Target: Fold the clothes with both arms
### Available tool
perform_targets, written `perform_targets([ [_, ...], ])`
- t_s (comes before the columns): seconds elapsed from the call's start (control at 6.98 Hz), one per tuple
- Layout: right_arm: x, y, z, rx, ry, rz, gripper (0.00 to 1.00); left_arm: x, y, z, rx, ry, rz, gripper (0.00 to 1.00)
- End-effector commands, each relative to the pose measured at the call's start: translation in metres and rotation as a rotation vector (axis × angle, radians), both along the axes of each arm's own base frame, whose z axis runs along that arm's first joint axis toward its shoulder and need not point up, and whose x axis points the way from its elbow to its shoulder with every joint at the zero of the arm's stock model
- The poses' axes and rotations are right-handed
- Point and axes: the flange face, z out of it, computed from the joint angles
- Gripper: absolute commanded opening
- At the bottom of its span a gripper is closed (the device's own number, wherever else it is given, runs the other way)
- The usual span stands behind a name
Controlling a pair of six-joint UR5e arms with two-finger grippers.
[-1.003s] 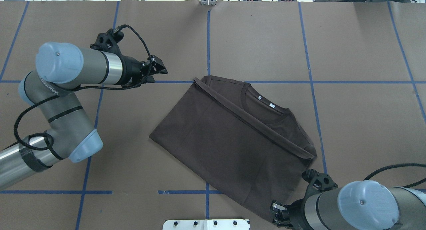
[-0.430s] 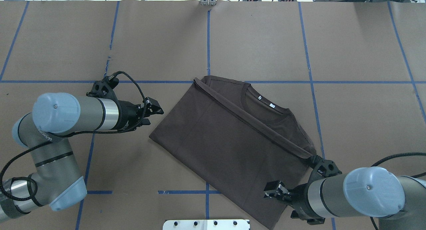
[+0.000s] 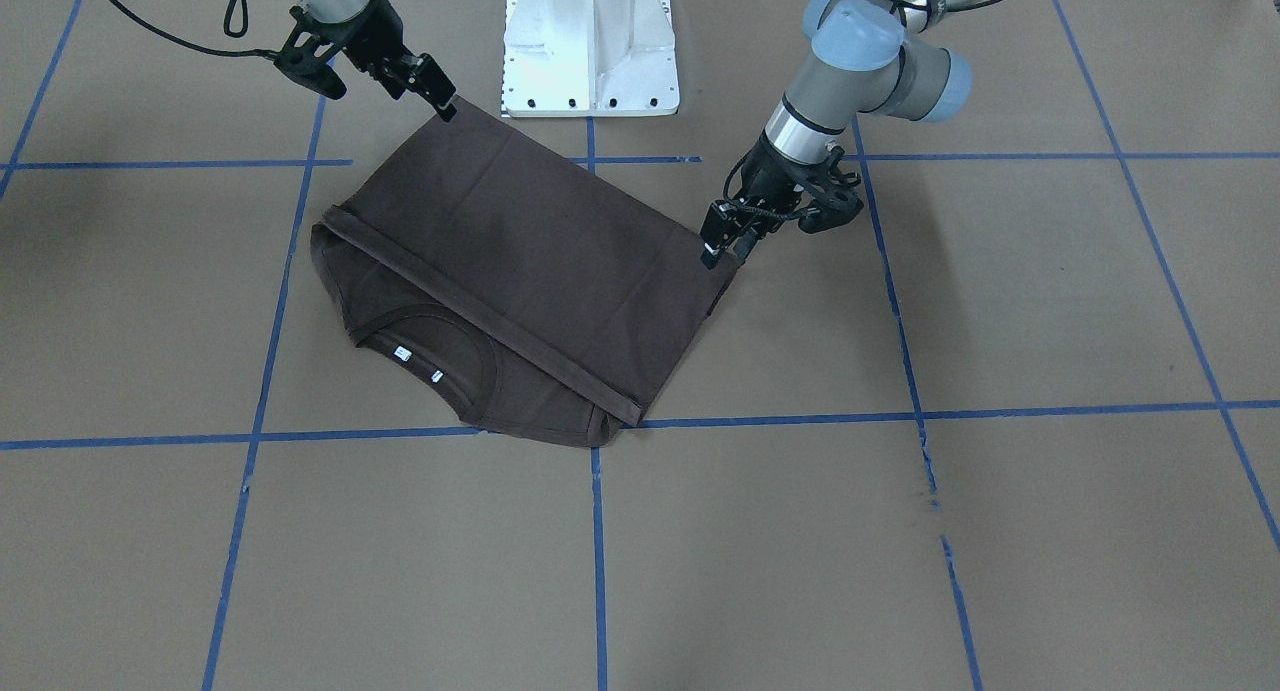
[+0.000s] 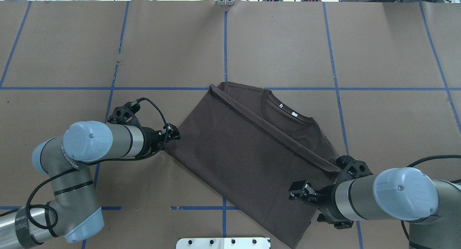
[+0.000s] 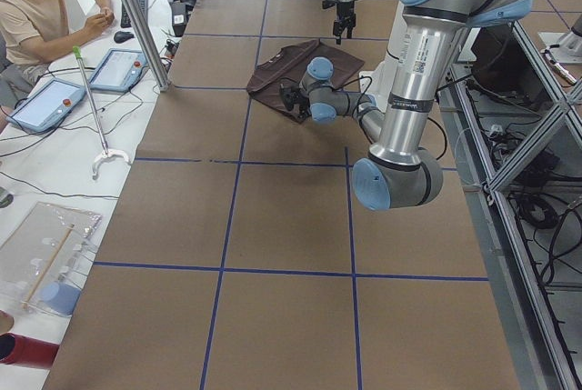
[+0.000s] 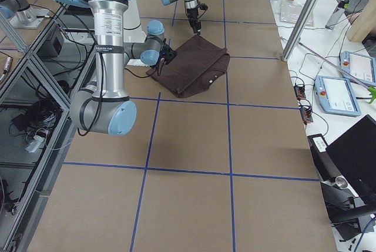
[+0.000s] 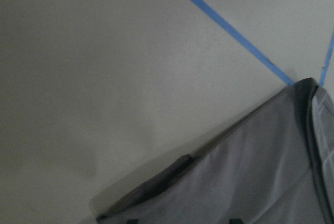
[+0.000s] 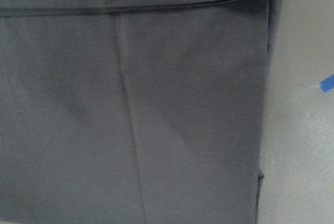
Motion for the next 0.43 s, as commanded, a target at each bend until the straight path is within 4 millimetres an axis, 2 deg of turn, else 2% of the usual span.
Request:
perform_targets([
  [0.0, -0.0028, -0.0018, 0.0052, -0.004, 0.012, 0.004, 1.00, 0.0072, 0.0006, 0.0044, -0.010, -0.036, -0.008, 0.69],
  [0.14, -0.0022, -0.0024, 0.0057, -0.005, 0.012, 0.005, 1.00, 0.0075, 0.0000, 0.0081, -0.017, -0.061, -0.011, 0.73],
  [0.29, -0.0018, -0.0030, 0.0057, -0.006, 0.012, 0.007, 1.00, 0.0080, -0.0029, 0.0121, -0.023, -0.100, -0.032, 0.73],
])
